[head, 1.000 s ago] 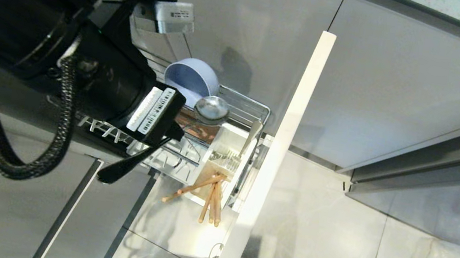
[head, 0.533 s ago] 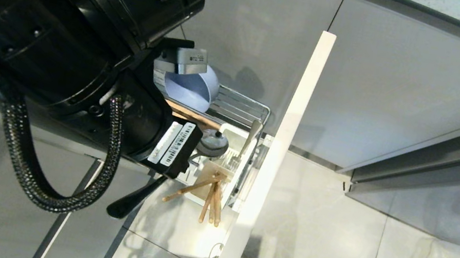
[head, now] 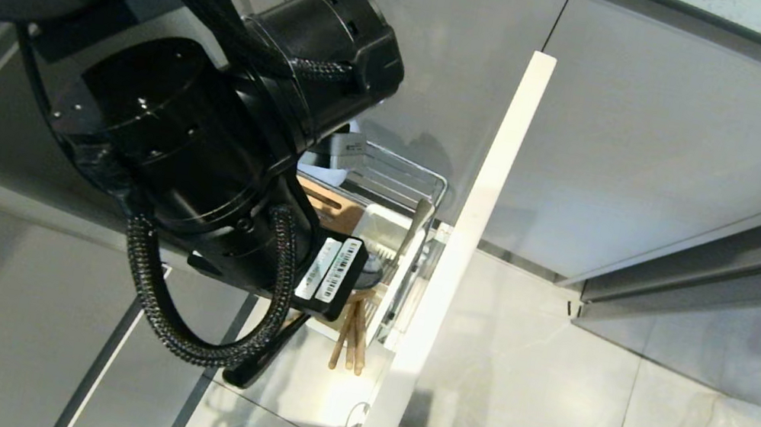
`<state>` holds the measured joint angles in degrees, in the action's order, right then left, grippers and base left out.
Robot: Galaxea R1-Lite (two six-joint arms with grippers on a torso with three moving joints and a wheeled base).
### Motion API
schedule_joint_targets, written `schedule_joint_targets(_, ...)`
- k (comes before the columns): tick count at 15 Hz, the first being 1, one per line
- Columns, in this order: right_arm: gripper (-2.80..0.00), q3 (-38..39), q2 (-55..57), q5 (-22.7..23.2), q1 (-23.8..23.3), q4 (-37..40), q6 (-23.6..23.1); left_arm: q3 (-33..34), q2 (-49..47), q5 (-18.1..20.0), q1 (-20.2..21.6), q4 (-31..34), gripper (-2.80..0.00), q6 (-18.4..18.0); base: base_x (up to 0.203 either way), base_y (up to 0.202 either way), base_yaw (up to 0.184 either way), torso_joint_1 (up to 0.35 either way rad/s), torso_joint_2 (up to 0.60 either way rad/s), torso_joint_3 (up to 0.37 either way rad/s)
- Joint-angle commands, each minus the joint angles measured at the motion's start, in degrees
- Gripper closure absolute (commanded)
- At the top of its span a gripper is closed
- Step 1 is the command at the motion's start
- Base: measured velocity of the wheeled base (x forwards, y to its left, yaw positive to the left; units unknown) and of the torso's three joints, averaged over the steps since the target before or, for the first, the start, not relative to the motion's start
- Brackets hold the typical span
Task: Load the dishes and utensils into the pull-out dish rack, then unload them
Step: Pick up the spoon and place it in the cupboard
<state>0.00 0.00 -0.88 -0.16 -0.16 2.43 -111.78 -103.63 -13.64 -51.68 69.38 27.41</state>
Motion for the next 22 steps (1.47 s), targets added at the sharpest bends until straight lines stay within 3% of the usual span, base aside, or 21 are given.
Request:
schedule_joint_targets(1, 0.0, 0.0, 0.08, 0.0, -0.01, -0.02, 0.04, -0.1, -2.25, -0.14, 0.29, 0.35, 0.0, 0.26, 0.0, 0.0, 0.0, 0.0, 0.0, 0.0)
schedule_joint_targets(12, 0.0, 0.0, 0.06, 0.0, -0.02, -0.02, 0.04, -0.29, -7.27, 3.35, 4.63, -4.22, 0.0, -0.07, 0.0, 0.0, 0.0, 0.0, 0.0, 0.0)
schedule_joint_targets(19, 0.0, 0.0, 0.09, 0.0, 0.06, -0.02, 0.04, -0.29, -8.95, 3.53, 5.63, -12.02, 0.0, -0.17, 0.0, 0.0, 0.0, 0.0, 0.0, 0.0)
schedule_joint_targets(22, 0.0, 0.0, 0.09, 0.0, -0.01, -0.02, 0.04, -0.29, -10.09, 3.62, 5.97, -12.59, 0.0, -0.17, 0.0, 0.0, 0.0, 0.0, 0.0, 0.0)
